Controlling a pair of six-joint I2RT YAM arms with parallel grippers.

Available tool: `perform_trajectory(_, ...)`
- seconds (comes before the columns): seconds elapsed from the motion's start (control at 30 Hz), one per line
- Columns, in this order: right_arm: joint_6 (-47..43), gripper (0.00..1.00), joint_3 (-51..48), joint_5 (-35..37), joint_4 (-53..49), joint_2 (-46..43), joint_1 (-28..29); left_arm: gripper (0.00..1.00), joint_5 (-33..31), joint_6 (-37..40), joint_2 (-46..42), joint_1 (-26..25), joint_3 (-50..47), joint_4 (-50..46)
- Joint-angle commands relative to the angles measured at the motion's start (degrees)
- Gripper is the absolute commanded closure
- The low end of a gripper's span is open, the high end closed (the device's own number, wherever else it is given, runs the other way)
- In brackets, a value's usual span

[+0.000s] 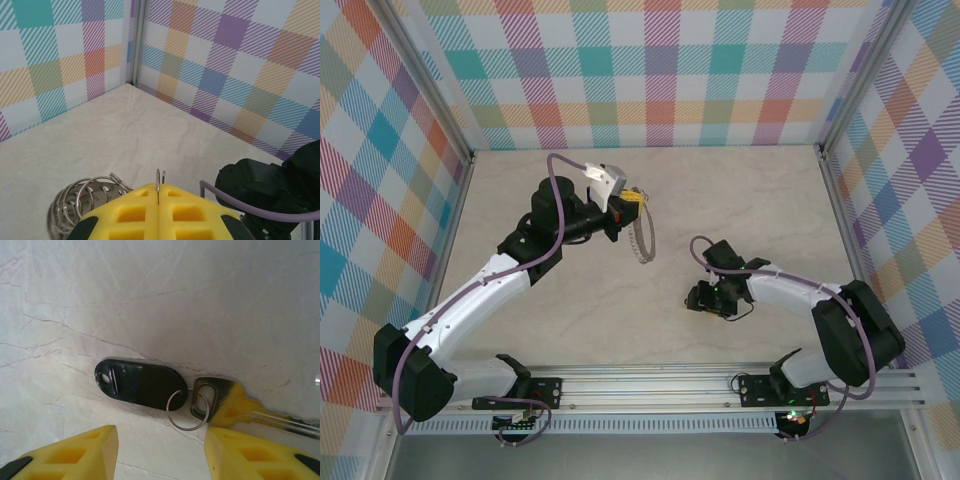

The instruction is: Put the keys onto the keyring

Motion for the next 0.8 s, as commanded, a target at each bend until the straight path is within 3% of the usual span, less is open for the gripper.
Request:
perform_trajectory(0.0,-1.3,0.51,3.8,-1.6,10.9,4.2,1.0,1.00,-0.4,0.3,-1.0,-0.3,-0.6,3.3)
perform_trajectory(0.27,-3.2,0.53,9.8,-2.1,9.0,6.2,1.3,1.00,-0.3,0.2,-1.3,-0.3,-0.6,3.2)
perform_trajectory(0.5,-3.4,0.53,9.0,-1.9,6.9,2.8,1.4,1.00,-0.3,0.1,-1.4,-0.3,-0.7,3.2)
perform_trajectory(0.77,-6.6,0.55,8.2,7.0,-0.7,-1.6,1.4,1.00,-0.2,0.0,-1.7,-0.3,-0.6,3.4)
